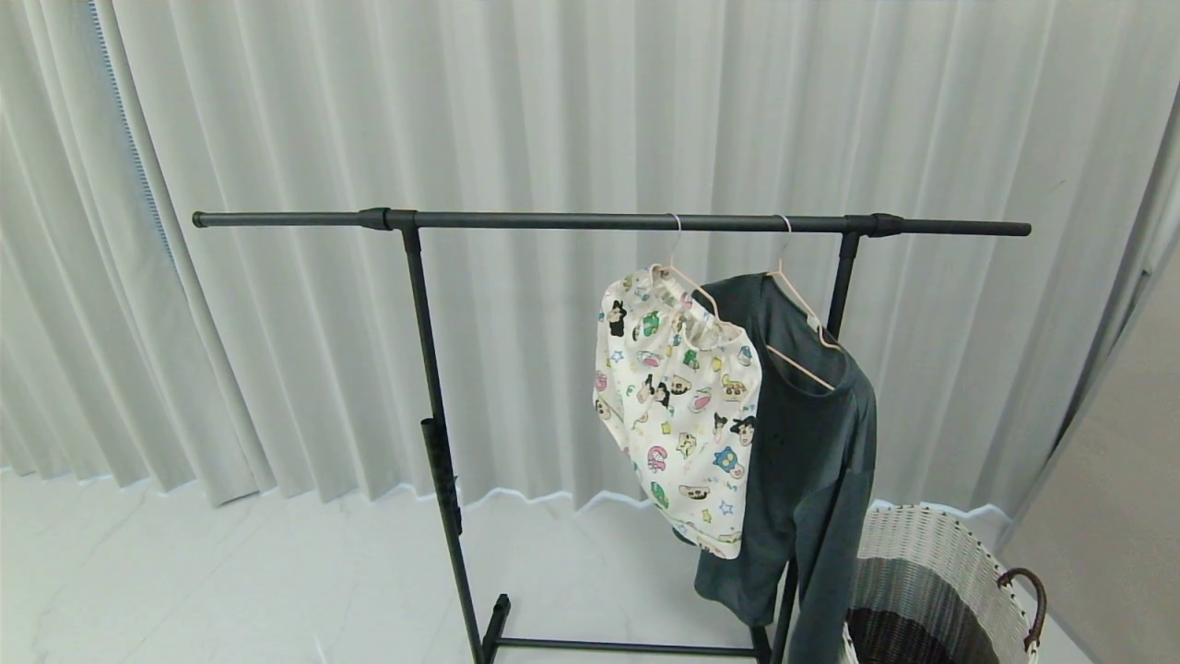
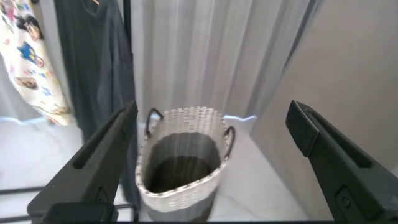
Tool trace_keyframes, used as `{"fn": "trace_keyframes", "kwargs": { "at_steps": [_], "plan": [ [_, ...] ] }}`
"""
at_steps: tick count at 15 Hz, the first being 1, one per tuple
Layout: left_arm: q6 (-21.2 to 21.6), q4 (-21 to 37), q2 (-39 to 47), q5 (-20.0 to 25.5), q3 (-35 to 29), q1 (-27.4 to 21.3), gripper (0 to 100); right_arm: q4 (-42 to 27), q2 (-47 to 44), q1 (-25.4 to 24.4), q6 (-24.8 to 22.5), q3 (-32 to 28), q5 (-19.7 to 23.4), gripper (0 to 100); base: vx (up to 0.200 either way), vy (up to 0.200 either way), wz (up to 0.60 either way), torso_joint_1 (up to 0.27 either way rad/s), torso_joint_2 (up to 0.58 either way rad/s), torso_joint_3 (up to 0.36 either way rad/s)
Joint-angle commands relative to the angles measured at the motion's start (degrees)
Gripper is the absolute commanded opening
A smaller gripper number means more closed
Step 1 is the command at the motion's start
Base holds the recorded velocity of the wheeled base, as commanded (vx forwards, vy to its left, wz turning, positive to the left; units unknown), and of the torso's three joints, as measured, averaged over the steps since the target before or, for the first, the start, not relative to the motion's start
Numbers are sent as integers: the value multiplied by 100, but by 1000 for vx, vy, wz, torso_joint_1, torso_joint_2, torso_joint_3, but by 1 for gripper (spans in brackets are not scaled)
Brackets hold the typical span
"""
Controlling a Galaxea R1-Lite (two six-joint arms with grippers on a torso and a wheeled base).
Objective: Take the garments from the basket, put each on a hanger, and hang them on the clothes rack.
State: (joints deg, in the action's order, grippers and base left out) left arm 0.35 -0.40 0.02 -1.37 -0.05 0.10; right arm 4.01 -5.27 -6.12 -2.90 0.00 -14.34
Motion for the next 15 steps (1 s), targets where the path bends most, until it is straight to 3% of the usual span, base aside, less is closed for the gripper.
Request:
{"fn": "trace_keyframes", "kwargs": {
  "at_steps": [1,2,4,7,9,11,15],
  "plan": [
    [-18,-4,-2,-4,5,-1,100,-6,-36,-3,106,0,124,100,0,0,0,0,0,0],
    [-9,-4,-2,-13,5,-1,100,-23,-36,-3,299,0,440,100,0,0,0,0,0,0],
    [-9,-4,-2,-4,5,-1,100,-93,-115,14,545,0,572,100,0,0,0,0,0,0],
    [-9,-4,-2,-4,5,-1,100,-155,-291,744,44,0,563,100,0,0,0,0,0,0],
    [-9,-4,-2,-4,5,-1,100,-137,386,656,44,0,643,100,0,0,0,0,0,0],
    [-18,-4,-2,-4,5,-1,100,-190,527,594,255,0,1064,100,0,0,0,0,0,0],
    [-18,-4,-2,-4,5,-1,100,-357,527,594,-123,0,1319,100,0,0,0,0,0,0]
  ]
}}
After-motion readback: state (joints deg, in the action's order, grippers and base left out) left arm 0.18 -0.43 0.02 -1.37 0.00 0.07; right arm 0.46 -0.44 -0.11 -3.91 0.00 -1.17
